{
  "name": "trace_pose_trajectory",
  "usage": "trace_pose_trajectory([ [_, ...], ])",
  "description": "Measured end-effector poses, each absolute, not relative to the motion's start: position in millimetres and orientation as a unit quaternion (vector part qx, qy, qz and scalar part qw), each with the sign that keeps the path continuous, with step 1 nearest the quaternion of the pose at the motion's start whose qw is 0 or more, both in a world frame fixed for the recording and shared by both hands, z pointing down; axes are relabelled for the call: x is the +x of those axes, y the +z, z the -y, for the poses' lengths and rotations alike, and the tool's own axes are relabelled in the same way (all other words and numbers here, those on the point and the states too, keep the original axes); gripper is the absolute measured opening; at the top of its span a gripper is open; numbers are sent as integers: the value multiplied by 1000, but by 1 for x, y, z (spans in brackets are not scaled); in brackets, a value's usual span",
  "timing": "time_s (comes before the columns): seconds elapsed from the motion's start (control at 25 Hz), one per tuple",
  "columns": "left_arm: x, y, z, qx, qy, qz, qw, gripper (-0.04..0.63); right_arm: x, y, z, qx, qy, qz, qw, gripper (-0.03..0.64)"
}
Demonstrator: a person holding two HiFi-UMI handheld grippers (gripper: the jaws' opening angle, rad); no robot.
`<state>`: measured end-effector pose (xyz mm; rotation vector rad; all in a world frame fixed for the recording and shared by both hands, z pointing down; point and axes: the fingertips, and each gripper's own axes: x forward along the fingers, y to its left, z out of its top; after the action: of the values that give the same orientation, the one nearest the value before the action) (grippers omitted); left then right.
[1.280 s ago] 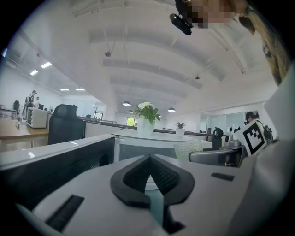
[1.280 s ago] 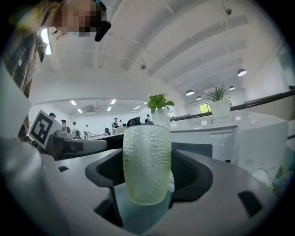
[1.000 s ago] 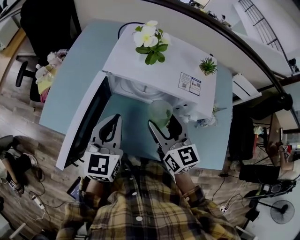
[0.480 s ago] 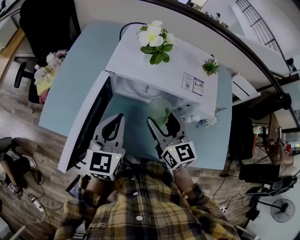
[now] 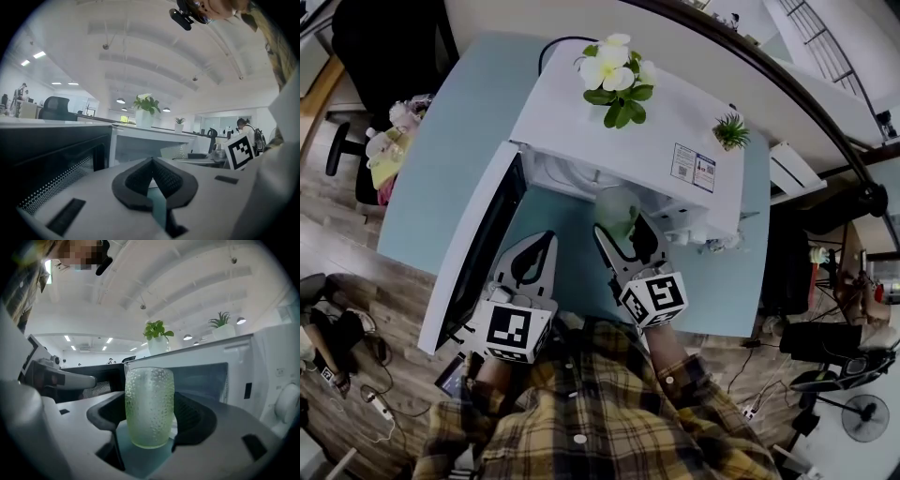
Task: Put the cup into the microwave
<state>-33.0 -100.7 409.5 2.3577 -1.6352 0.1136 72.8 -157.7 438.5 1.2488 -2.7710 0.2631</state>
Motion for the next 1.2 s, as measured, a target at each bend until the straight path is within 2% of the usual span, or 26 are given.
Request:
trace_pose_trajectory([
  [0.68, -26, 428, 108, 827, 58, 539, 151, -9, 52, 492, 206, 441, 85, 890, 79, 325],
  [1.2, -18, 433, 110, 832, 55, 529, 155, -9, 47, 496, 231, 462, 59, 883, 63, 325],
])
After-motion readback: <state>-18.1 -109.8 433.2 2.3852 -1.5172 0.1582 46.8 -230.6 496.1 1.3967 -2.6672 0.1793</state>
